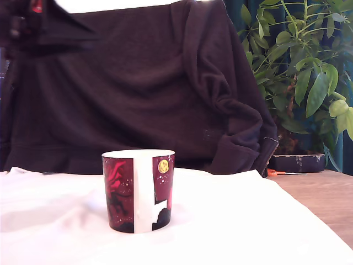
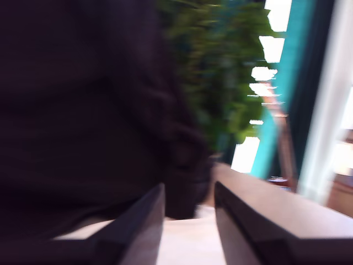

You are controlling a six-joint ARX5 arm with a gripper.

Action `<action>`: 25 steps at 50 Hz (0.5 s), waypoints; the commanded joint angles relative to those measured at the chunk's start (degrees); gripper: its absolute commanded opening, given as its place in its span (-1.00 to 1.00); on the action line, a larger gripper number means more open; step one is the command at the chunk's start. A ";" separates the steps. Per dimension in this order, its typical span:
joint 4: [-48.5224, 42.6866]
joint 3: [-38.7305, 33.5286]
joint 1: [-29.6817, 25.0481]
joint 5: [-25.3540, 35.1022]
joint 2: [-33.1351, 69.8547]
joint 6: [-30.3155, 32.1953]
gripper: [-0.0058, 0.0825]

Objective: Pick the blue coffee capsule and place it inside the red coffee cup

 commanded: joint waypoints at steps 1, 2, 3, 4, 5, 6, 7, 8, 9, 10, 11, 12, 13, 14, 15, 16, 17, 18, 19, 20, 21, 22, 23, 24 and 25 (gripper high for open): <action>-4.35 -0.02 2.05 -2.36 -3.50 1.40 -0.92; -5.86 -0.02 2.67 -3.19 -4.52 1.81 -0.92; -7.56 -0.02 3.37 -3.87 -5.68 2.56 -0.92; -9.25 -0.02 4.00 -4.92 -6.78 3.17 -0.92; -11.08 -0.02 4.70 -5.73 -7.98 3.82 -0.92; -12.26 -0.02 5.22 -6.60 -8.92 4.33 -0.92; -14.14 -0.02 5.86 -7.45 -10.14 4.55 -0.92; -15.96 -0.02 6.40 -8.39 -11.19 5.20 -0.92; -17.33 -0.02 6.93 -9.11 -12.11 5.49 -0.92; -19.02 -0.02 7.48 -9.94 -13.22 5.66 -0.92; -20.26 -0.02 7.93 -10.84 -14.08 5.73 -0.92; -21.70 -0.02 8.52 -11.52 -15.10 5.75 -0.92; -22.84 -0.02 8.94 -12.39 -15.85 5.90 -0.92; -24.17 -0.02 9.53 -13.22 -16.79 5.97 -0.92; -25.22 -0.02 9.97 -13.99 -17.53 5.97 -0.92; -26.27 -0.02 10.47 -15.04 -18.34 5.97 -0.92; -27.30 -0.02 10.95 -15.98 -19.17 5.97 -0.92; -28.30 -0.02 11.32 -16.92 -19.85 5.95 -0.92; -29.07 -0.02 11.76 -17.90 -20.61 5.95 -0.92; -30.16 -0.02 12.15 -18.71 -21.33 5.95 -0.92; -30.93 -0.02 12.48 -19.89 -21.97 5.95 -0.92; -31.78 -0.02 12.87 -20.70 -22.73 5.95 -0.92; -32.39 -0.02 13.20 -21.24 -23.32 5.95 -0.92; -33.14 -0.02 13.49 -22.58 -23.96 5.95 -0.92; -33.53 -0.02 13.86 -23.04 -24.46 5.95 -0.92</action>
